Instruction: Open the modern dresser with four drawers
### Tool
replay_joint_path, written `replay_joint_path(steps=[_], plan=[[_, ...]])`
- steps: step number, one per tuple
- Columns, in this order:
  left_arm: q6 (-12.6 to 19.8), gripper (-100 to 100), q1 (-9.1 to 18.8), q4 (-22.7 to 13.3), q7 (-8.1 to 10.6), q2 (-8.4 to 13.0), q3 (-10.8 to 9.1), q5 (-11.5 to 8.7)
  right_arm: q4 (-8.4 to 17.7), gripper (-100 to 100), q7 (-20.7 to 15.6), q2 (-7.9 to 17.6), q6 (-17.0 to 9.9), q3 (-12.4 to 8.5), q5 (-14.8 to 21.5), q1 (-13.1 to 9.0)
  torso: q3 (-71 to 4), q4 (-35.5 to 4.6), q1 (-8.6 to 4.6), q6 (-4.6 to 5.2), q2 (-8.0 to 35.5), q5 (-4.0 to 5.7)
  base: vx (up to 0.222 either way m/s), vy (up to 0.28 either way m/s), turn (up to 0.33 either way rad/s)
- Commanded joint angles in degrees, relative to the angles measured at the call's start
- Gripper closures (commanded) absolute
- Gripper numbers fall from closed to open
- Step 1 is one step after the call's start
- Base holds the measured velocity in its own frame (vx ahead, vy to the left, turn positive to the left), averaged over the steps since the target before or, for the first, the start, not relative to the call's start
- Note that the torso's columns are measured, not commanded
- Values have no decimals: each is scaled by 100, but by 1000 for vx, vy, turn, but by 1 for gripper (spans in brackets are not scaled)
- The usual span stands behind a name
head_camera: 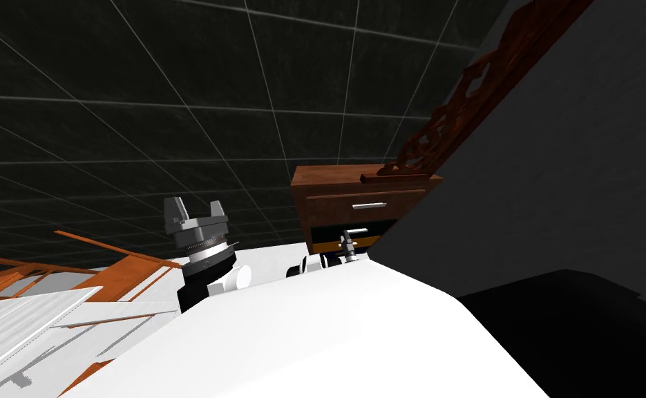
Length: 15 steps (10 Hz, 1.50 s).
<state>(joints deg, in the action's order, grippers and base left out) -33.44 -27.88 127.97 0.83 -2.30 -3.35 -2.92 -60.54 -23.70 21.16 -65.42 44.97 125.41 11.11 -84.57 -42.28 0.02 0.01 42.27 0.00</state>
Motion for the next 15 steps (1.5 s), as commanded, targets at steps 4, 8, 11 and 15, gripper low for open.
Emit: replay_joint_path(steps=[4,8,11,15], plan=[[0,0,-1,0,0,-1,-1,0,-9,100,-11,15,18,36,-19,-26,9,-2,11,4,14,-2,0,3,-93],[0,0,0,0,0,-1,0,0,244,100,150,60,55,263,-104,-364,-20,54,-27,-8,-56,40,-45,24,-127],[0,0,0,0,0,-1,0,0,624,100,393,127,112,603,-230,-871,-19,54,-20,-7,-53,35,-36,39,-195],[0,0,1,0,0,0,0,0,742,100,512,207,102,769,-303,-1210,-20,56,-38,-5,-53,36,-39,25,-125]])
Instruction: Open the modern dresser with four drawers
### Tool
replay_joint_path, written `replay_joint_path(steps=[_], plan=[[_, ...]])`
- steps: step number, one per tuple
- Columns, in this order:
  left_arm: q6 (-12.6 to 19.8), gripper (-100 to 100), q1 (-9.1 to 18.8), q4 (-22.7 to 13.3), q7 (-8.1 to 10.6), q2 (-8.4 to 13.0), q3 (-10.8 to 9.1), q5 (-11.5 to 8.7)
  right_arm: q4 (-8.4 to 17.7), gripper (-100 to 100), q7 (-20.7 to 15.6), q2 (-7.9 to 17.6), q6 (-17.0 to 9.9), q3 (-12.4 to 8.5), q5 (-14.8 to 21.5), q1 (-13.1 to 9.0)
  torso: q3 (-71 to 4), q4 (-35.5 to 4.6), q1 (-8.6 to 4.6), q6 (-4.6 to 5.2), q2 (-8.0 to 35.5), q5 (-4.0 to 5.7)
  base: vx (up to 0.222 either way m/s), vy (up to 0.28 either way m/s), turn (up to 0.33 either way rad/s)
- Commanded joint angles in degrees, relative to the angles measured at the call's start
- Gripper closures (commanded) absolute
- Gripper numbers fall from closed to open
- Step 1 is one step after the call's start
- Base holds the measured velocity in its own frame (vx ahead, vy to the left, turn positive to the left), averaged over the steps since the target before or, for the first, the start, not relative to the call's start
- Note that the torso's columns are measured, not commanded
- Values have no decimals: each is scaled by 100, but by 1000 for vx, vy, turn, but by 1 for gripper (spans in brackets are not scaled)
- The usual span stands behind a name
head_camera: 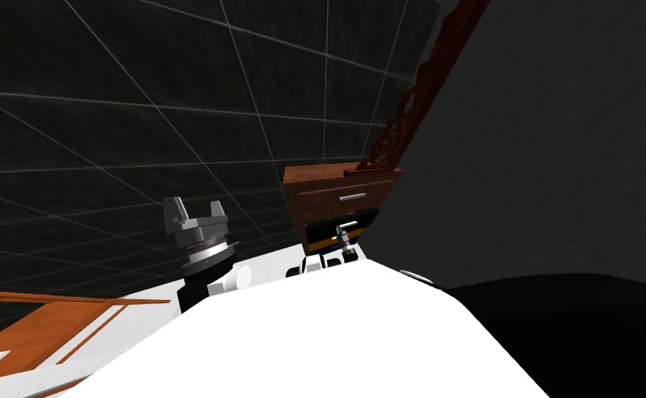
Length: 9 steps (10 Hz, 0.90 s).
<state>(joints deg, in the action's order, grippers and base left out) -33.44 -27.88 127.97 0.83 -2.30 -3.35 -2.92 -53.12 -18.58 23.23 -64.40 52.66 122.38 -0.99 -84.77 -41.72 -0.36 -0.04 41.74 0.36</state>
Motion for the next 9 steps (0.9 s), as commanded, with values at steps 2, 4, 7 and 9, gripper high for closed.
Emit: replay_joint_path(steps=[2,4,7,9], plan=[[0,0,1,0,0,0,0,0,-86,100,-2,81,227,-3,-82,-72,11,-15,9,3,28,-9,-127,1,10],[0,0,2,0,0,0,0,0,-134,100,-9,128,378,-1,-134,-102,21,-11,21,-1,40,-6,-156,8,-9],[0,0,0,0,0,0,0,0,-203,100,-8,183,388,-16,-136,-125,-16,-19,26,-7,-17,-17,-99,-9,-11],[0,0,2,0,0,0,0,0,-243,100,-3,209,438,25,-125,-85,24,-16,10,5,48,-7,-187,-36,-31]])
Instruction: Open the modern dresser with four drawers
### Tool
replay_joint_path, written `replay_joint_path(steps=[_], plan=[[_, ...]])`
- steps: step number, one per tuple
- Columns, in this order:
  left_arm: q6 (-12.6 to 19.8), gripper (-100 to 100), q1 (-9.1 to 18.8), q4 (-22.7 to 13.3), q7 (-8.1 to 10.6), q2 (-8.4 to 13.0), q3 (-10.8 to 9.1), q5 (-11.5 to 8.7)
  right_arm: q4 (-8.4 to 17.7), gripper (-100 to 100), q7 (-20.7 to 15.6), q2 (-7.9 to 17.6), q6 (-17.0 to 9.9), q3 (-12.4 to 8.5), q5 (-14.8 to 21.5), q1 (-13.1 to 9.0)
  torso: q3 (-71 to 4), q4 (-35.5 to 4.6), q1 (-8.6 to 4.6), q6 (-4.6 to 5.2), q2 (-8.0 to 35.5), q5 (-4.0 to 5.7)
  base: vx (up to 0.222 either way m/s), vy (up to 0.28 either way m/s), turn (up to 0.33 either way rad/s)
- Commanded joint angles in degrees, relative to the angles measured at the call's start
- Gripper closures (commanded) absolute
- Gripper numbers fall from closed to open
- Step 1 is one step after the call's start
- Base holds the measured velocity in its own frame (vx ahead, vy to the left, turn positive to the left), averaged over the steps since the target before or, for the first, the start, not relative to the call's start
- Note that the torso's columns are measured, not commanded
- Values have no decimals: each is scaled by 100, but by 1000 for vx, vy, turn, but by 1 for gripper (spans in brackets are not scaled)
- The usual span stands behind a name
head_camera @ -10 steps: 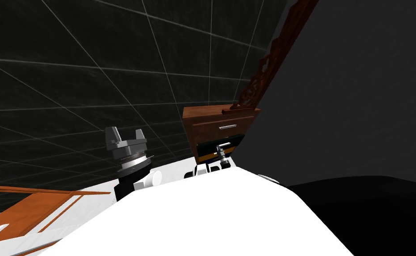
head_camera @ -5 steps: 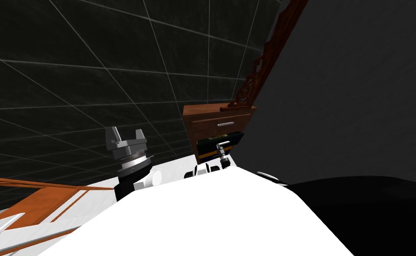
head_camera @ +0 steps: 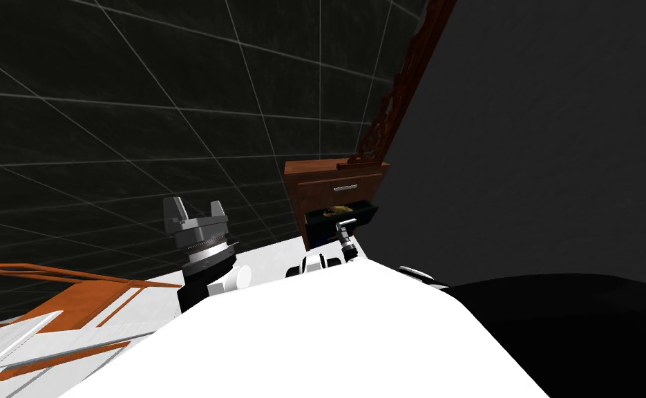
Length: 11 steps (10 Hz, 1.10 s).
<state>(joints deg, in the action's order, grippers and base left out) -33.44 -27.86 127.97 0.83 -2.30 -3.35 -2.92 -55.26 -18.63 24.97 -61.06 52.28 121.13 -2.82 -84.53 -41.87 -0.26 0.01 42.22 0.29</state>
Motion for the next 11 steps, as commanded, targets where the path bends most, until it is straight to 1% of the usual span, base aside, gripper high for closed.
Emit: replay_joint_path(steps=[1,4,9,10,11], plan=[[0,0,0,0,0,0,0,0,-102,-100,-32,108,266,-76,-121,-180,-4,5,-3,0,-11,3,-157,12,-8],[0,0,-1,0,0,0,0,0,-242,-100,-87,266,660,-224,-321,-478,-33,-23,29,-4,-45,-27,-98,34,8],[0,0,-1,0,0,0,0,0,-474,-100,-178,528,1317,-472,-656,-975,2,-44,26,0,15,-30,-93,26,2],[0,0,-1,0,0,0,0,0,-474,-100,-178,528,1317,-472,-656,-975,1,-50,26,0,16,-32,-69,13,-4],[0,0,-2,0,0,0,0,0,-381,-100,-143,486,1279,-439,-634,-952,3,-62,33,-2,20,-37,-20,2,-4]])
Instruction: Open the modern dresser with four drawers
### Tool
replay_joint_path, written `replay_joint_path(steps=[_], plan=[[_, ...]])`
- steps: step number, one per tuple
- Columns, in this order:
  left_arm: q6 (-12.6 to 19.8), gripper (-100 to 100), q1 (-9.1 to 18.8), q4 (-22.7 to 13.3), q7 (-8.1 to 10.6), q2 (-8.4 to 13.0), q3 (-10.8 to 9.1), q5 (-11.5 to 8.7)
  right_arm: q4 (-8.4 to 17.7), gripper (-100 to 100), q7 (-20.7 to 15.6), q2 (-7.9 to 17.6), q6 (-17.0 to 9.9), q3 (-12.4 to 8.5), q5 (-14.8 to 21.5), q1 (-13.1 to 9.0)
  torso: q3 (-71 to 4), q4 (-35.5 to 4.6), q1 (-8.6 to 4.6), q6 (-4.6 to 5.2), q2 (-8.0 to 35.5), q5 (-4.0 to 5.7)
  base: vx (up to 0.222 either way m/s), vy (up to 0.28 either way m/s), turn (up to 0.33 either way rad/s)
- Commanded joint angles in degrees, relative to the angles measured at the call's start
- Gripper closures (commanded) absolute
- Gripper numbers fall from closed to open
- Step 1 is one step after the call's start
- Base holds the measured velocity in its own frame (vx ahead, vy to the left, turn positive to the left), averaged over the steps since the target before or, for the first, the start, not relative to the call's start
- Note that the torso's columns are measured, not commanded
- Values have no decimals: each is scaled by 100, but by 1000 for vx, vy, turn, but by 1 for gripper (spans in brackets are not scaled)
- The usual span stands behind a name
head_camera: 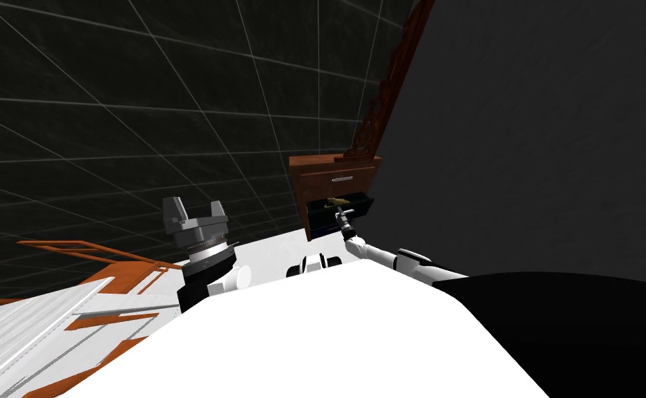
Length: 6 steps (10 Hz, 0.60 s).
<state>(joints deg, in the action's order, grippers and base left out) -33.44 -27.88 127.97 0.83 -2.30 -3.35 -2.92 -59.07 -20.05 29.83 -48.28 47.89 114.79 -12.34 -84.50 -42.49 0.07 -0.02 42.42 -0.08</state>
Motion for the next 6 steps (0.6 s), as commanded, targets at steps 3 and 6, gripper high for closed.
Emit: replay_joint_path(steps=[3,6], plan=[[0,0,0,0,0,0,0,0,0,0,-17,4,38,3,-9,17,-5,14,-2,0,-11,5,0,0,0],[0,0,0,0,0,0,0,0,4,0,-17,5,42,4,-10,21,-5,19,-6,1,-11,8,0,0,0]])
